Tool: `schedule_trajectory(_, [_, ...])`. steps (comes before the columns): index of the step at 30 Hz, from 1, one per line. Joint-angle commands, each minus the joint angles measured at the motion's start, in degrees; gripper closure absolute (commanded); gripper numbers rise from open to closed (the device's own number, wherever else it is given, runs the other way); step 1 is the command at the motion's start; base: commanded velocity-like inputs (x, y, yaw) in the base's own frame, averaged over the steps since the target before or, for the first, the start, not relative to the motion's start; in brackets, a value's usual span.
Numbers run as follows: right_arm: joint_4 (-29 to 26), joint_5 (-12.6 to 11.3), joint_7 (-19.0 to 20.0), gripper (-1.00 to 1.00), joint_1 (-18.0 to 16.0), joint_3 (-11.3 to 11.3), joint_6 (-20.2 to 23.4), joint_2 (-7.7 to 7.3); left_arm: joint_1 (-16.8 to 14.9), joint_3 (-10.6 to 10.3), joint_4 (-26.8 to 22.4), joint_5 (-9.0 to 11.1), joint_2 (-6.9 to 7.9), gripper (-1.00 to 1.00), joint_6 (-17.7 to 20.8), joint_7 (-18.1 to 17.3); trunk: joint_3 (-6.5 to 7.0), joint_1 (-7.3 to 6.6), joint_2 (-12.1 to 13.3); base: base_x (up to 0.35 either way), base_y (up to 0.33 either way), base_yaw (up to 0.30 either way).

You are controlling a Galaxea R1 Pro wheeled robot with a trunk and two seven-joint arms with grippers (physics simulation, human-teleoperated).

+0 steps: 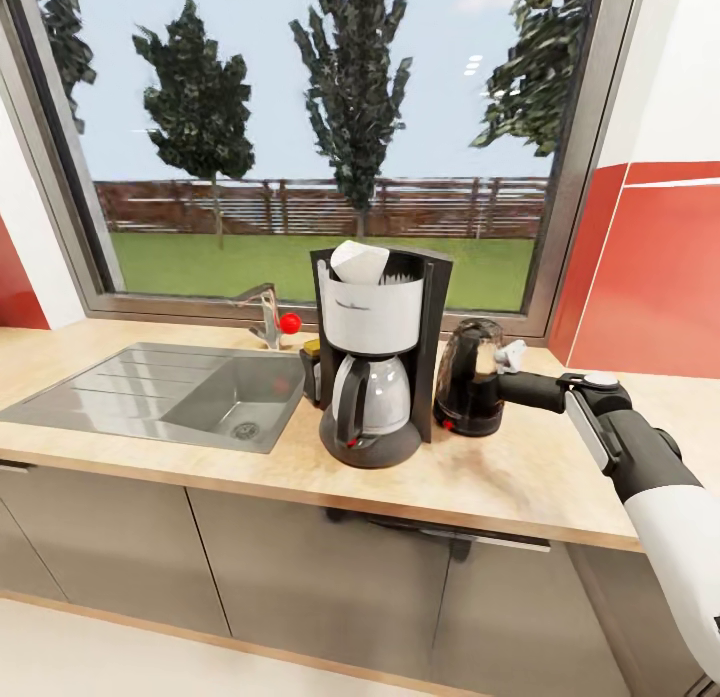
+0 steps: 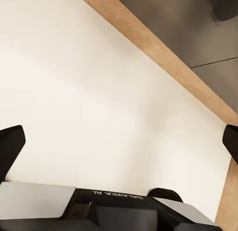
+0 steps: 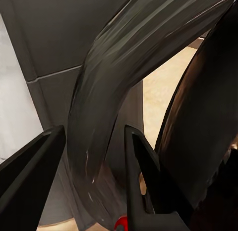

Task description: Set up a coffee station on the kitchen countertop: keep the coffee maker on the countertop, move the bottle of coffee from the kitchen shelf to the counter next to the coffee maker, place a paper coffee filter on top of the coffee maker, put the saucer next to the coffee maker with the coffee cup on the saucer, and place the electric kettle next to the coffee maker.

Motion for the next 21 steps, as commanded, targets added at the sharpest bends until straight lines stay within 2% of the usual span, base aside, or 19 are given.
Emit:
schedule_trajectory(1, [0.1, 0.5, 0.0, 1.0, 0.0, 0.3, 0.8, -0.07, -0.1, 0.1, 0.1, -0.1, 0.0, -1.0, -0.3, -0.2, -0.08, 0.0, 0.0, 0.0, 0.0, 0.0])
schedule_trajectory(5, [0.1, 0.5, 0.0, 1.0, 0.0, 0.3, 0.8, -0.07, -0.1, 0.1, 0.1, -0.1, 0.0, -1.0, -0.3, -0.2, -0.08, 0.0, 0.0, 0.0, 0.0, 0.0])
schedule_trajectory(6, [0.1, 0.5, 0.0, -1.0, 0.0, 0.3, 0.7, -0.04, -0.1, 0.1, 0.1, -0.1, 0.0, -1.0, -0.3, -0.2, -0.08, 0.0, 0.0, 0.0, 0.0, 0.0])
schedule_trajectory(21, [0.2, 0.5, 0.0, -1.0, 0.0, 0.3, 0.7, -0.06, -0.1, 0.1, 0.1, -0.1, 0.0, -1.0, -0.3, -0.2, -0.08, 0.0, 0.0, 0.0, 0.0, 0.0])
